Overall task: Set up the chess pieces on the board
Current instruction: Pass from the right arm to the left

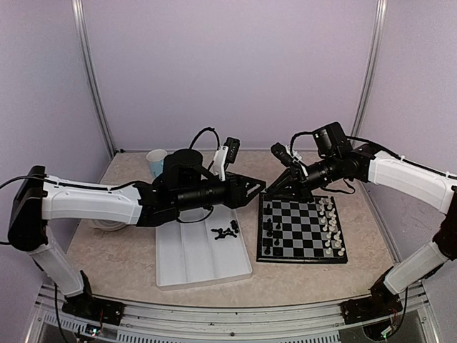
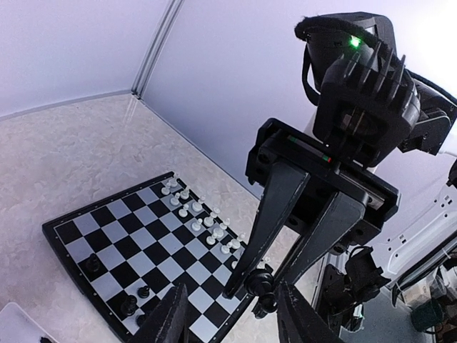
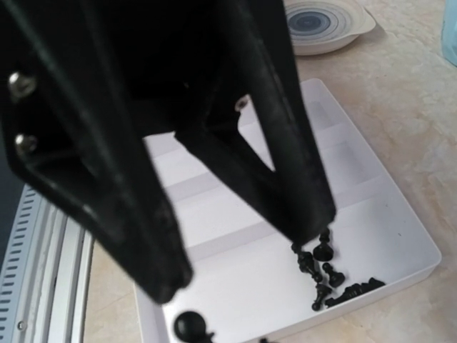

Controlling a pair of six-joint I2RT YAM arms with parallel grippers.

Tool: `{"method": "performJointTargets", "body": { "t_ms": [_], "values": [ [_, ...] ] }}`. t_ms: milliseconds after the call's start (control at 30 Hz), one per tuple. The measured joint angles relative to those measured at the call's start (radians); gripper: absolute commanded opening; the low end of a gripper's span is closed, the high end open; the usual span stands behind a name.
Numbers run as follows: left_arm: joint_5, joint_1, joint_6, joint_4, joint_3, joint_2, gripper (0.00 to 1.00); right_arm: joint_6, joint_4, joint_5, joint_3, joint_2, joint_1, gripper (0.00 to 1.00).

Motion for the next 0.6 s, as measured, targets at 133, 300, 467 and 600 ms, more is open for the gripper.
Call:
{"method": "performJointTargets", "body": {
  "t_ms": [133, 300, 467, 600],
  "values": [
    [0.023, 0.001, -0.011, 0.008, 0.002, 0.009, 0.35, 0.004, 0.000, 0.000, 0.000, 0.001, 0.000, 0.06],
    [0.044, -0.003, -0.010, 0.009, 0.032, 0.044, 0.28, 0.005, 0.002, 0.000, 0.000, 0.008, 0.000, 0.06],
    [0.048, -0.010, -0.007, 0.008, 0.048, 0.062, 0.20, 0.004, 0.002, 0.000, 0.000, 0.015, 0.000, 0.07],
    [0.049, -0.010, -0.006, 0.007, 0.052, 0.063, 0.17, 0.004, 0.002, 0.001, 0.000, 0.016, 0.000, 0.06]
  ]
}}
